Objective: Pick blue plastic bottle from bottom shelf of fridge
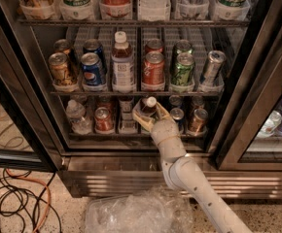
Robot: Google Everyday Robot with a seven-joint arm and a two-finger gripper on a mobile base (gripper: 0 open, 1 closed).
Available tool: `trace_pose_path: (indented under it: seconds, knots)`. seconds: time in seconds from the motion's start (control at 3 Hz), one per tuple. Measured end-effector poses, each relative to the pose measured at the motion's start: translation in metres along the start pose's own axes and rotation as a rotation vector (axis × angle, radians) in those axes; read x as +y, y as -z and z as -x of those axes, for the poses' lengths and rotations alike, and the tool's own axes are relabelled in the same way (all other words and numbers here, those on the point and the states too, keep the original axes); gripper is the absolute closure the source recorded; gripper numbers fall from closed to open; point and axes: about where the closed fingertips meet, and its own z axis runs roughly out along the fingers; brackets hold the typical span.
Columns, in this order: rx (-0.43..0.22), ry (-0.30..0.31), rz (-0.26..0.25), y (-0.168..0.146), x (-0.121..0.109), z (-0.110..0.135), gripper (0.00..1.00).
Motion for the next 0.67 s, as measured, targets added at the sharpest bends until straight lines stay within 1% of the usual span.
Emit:
trace_pose_path:
  seconds: [0.33, 0.67]
  knots:
    - [-0.001, 0.009, 0.005, 0.001, 0.002, 0.0, 1.0]
    - [-0.048, 0.068, 0.061, 0.015, 0.015, 0.013, 1.0]
